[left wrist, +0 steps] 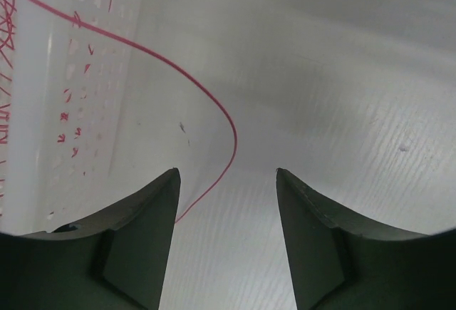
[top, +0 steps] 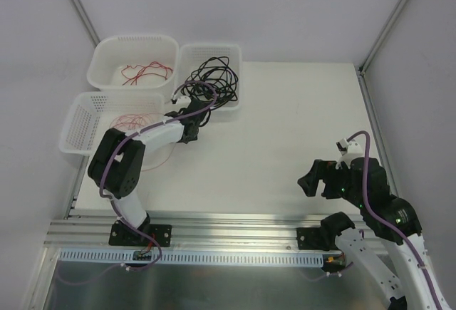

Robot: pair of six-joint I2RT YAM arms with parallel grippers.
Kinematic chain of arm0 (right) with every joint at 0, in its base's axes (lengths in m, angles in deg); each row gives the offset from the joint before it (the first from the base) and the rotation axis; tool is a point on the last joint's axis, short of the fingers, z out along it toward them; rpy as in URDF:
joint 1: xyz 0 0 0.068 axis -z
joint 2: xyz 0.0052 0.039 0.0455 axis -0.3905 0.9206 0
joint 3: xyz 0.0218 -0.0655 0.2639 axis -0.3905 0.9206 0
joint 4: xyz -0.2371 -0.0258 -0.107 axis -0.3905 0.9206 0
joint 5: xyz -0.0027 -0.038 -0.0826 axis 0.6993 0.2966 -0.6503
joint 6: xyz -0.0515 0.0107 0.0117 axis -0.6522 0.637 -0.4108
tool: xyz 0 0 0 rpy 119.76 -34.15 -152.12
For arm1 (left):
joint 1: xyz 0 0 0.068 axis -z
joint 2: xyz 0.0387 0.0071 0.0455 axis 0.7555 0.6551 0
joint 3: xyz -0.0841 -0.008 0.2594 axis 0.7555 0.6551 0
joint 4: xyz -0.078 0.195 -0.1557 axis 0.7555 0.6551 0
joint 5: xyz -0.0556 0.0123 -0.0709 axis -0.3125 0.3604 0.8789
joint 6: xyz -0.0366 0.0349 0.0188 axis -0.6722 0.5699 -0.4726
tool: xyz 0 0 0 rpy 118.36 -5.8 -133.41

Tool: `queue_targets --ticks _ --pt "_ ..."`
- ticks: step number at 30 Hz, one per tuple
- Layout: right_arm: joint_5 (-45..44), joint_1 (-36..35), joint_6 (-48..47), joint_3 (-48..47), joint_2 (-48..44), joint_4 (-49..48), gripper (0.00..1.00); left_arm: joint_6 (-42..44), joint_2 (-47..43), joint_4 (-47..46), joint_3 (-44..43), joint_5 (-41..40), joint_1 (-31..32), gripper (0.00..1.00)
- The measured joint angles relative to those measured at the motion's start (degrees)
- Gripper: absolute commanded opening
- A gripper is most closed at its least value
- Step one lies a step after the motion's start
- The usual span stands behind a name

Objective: Untangle the cables

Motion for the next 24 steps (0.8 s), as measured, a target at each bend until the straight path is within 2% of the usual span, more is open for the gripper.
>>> queue_targets --ticks 3,8,15,21,24 --pt "-0.24 0.00 0.00 0.00 0.00 0.22 0.99 0.13 2.38 -0.68 -1.20 -0.37 0.00 0.41" --pt "-0.42 0.00 0.00 -0.02 0.00 0.42 0.99 0.74 4.33 -1.42 -2.08 -1.46 0.00 0.31" --pt "-0.42 0.00 0.02 -0.11 0.00 0.76 1.00 2.08 5.18 -1.77 -2.54 -2.32 0.00 0.01" --pt "-0.42 0.00 0.07 -0.17 0.00 1.05 1.00 3.63 4.68 -1.75 -2.36 -2.49 0.00 0.00" --pt "-0.42 0.00 0.17 -0.55 -0.07 1.03 1.00 5.27 1.22 -1.44 -1.20 -0.33 0.00 0.00"
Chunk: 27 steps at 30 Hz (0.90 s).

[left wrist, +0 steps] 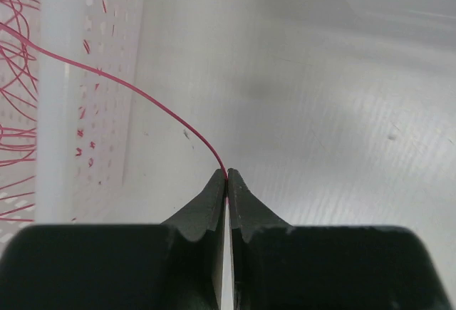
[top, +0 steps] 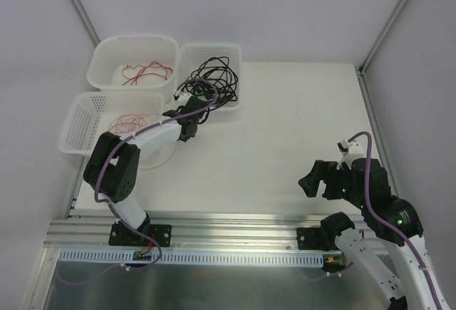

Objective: Untangle the cables

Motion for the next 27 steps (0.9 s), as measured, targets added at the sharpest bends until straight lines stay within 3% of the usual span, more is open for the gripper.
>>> queue_targets --ticks 4,9,14,21,24,27 --pt "0.00 0.00 0.04 -0.22 -0.09 0.02 1.00 3.02 -8.50 3.54 -0.66 5.18 0.00 0.00" --pt "0.11 0.00 0.24 -0.24 -0.07 0.02 1.00 7.67 -16.87 13.03 -11.34 9.94 -0.04 0.00" --pt "0.17 0.00 0.33 -0.74 -0.07 0.00 1.00 12.87 -19.58 25.44 -28.83 11.13 -1.40 0.01" --pt "0.22 0.00 0.59 -1.18 0.83 -0.02 1.00 17.92 -19.58 38.18 -55.93 10.69 -8.90 0.04" --pt "0.22 0.00 0.66 -1.49 1.40 -0.13 1.00 19.58 -20.41 39.39 -60.78 9.09 -11.17 0.04" --pt "0.24 0.00 0.66 -1.55 1.79 -0.44 1.00 21.66 -21.57 38.88 -58.82 5.40 -13.29 0.04"
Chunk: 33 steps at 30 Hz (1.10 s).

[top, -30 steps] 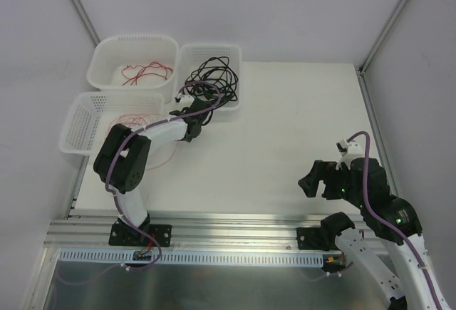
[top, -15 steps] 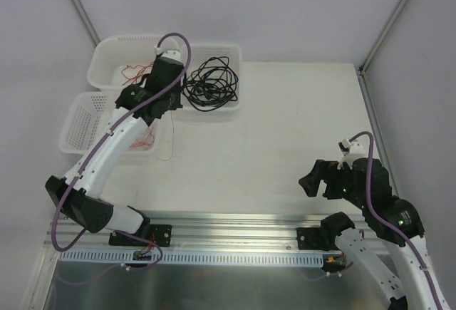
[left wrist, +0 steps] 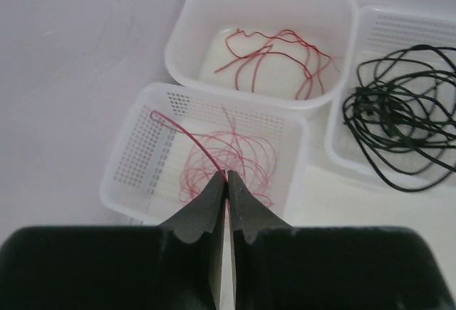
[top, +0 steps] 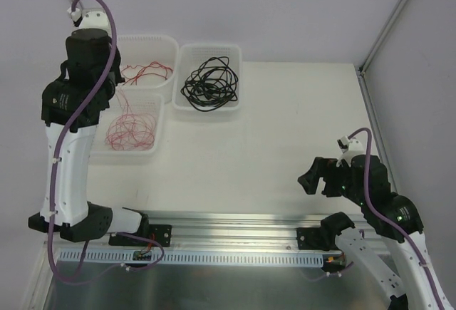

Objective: Untangle the cables

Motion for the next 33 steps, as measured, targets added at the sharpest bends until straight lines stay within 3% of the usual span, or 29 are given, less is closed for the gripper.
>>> queue_targets --ticks 14,23,28,31,32,33 --pt "0.02 0.00 -0.04 -0.22 1.01 -0.07 1.00 3.37 4.85 -22.08 36.35 -0.20 -15.04 0.01" --pt "-0.04 0.00 -0.04 -0.22 1.07 -0.04 1.00 -3.65 11.61 -29.11 46.42 1.07 -23.67 0.06" --pt "-0.04 0.00 -0.04 -0.22 2.08 -0.04 0.99 -6.51 15.80 -29.86 47.56 1.40 -26.47 0.30" --pt "-0.04 0.00 -0.02 -0.22 2.36 -0.04 1.00 -7.56 15.80 -30.03 47.76 2.67 -26.64 0.63" --pt "-0.04 0.00 -0.02 -0.22 2.36 -0.04 1.00 -7.72 15.63 -30.18 47.76 3.32 -26.62 0.83" --pt "-0.07 0.00 -0.02 -0.22 2.36 -0.04 0.99 -7.96 15.30 -30.34 47.84 4.11 -26.62 0.92"
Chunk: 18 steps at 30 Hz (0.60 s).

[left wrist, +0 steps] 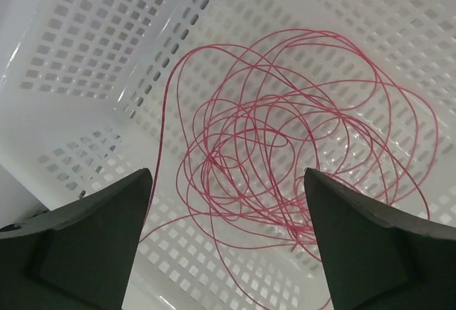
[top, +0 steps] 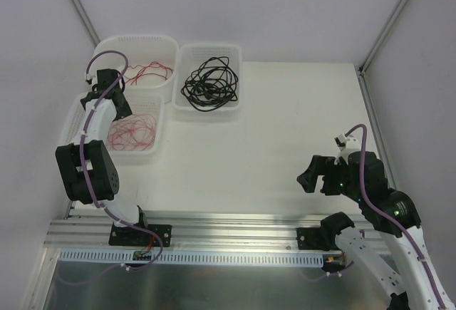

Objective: Untangle the cables

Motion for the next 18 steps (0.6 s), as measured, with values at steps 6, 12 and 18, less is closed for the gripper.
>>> queue_targets --ticks 6,12,18 --pt "-0.61 0.00 -0.17 -0.68 0.07 0.37 1.00 -1.05 -6.64 -0.20 1.36 3.37 0.00 0.99" --pt "-2.19 0.00 -1.16 -3.37 0.09 0.68 1.00 -1.05 -16.76 -0.87 2.01 10.62 0.00 0.99" --pt "-5.49 0.00 -2.58 -5.40 -0.15 1.31 1.00 -1.27 -30.40 -0.72 4.85 22.25 0.20 0.99"
